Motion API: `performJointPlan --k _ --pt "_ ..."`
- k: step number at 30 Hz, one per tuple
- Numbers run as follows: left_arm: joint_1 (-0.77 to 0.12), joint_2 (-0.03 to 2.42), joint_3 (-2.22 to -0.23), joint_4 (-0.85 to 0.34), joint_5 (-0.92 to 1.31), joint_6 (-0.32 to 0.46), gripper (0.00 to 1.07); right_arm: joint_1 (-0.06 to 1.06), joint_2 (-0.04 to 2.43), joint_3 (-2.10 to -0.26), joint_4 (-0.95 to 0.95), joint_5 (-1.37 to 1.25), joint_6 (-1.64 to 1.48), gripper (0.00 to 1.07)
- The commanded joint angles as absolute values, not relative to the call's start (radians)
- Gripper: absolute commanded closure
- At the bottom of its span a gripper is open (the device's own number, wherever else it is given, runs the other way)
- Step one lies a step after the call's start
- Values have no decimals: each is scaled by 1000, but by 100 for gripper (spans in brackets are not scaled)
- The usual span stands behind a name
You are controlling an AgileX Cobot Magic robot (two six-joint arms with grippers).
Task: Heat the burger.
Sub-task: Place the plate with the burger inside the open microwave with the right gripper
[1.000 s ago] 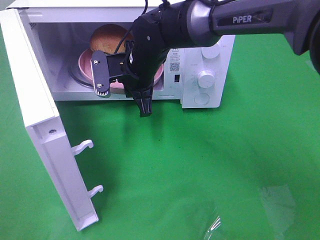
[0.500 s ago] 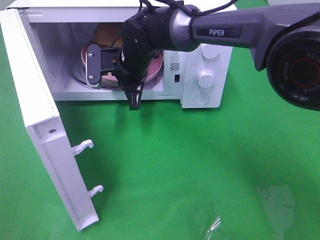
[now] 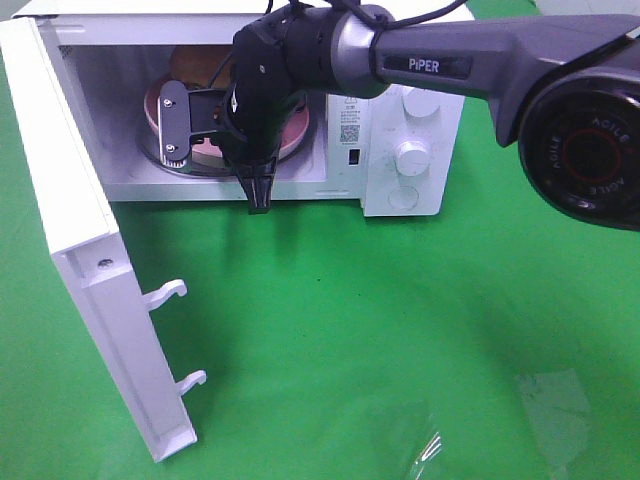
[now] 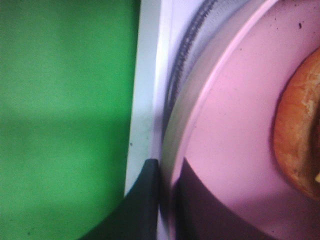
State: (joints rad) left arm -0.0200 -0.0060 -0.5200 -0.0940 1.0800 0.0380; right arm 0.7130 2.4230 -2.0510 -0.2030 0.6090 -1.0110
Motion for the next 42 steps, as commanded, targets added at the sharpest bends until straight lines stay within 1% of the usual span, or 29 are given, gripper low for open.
performJointPlan --k 1,11,16,17,20,22,23,24,25,26,27,28,29,30,31,32,34,35,36,37,38,42 --pt "-20 -20 -516 -93 1069 34 10 716 2413 -2068 -171 567 -1072 107" --pt "-20 -20 -516 -93 1069 34 10 719 2413 -2068 -128 585 -1096 107" --pt "-20 -20 -516 -93 1069 34 10 719 2413 -2068 -128 585 -1048 105" --pt "-20 -20 -516 -93 1069 34 10 719 2413 -2068 -128 584 -1037 103" --pt "-20 -20 -516 -93 1069 34 10 719 2413 -2068 -128 583 -1026 101" --pt "-20 -20 -516 -93 1069 34 10 719 2413 -2068 -128 583 -1003 92" --pt "-20 -20 -516 -93 1069 34 10 719 2413 -2068 -128 583 -1003 92" --pt "-20 -20 -516 -93 1069 34 10 719 2413 -2068 -128 583 -989 87" --pt "-20 -20 -516 -93 1069 34 10 719 2413 -2068 -128 583 -989 87" --pt "-20 -20 -516 -93 1069 34 10 719 2413 -2068 -128 583 -983 84" --pt "-20 -20 -516 -93 1069 34 10 719 2413 -2068 -128 583 -972 77" --pt "-20 -20 -516 -93 1069 34 10 719 2413 -2068 -128 583 -972 77" --pt "-20 -20 -516 -93 1069 34 10 719 2413 -2068 -128 583 -970 71" --pt "-20 -20 -516 -93 1069 34 10 719 2413 -2068 -128 583 -970 71" --pt "-20 -20 -516 -93 1069 34 10 719 2413 -2068 -128 583 -968 66" --pt "-20 -20 -516 -93 1069 34 10 719 2413 -2068 -128 583 -968 66" --pt "-20 -20 -516 -93 1069 34 10 719 2413 -2067 -125 587 -966 59" --pt "-20 -20 -516 -93 1069 34 10 719 2413 -2067 -125 587 -966 59" --pt "-20 -20 -516 -93 1069 34 10 719 2413 -2066 -114 590 -964 55" --pt "-20 -20 -516 -93 1069 34 10 719 2413 -2066 -114 590 -964 55" --pt "-20 -20 -516 -93 1069 34 10 719 2411 -2066 -99 591 -964 52" --pt "-20 -20 -516 -93 1069 34 10 719 2405 -2066 -98 591 -950 48"
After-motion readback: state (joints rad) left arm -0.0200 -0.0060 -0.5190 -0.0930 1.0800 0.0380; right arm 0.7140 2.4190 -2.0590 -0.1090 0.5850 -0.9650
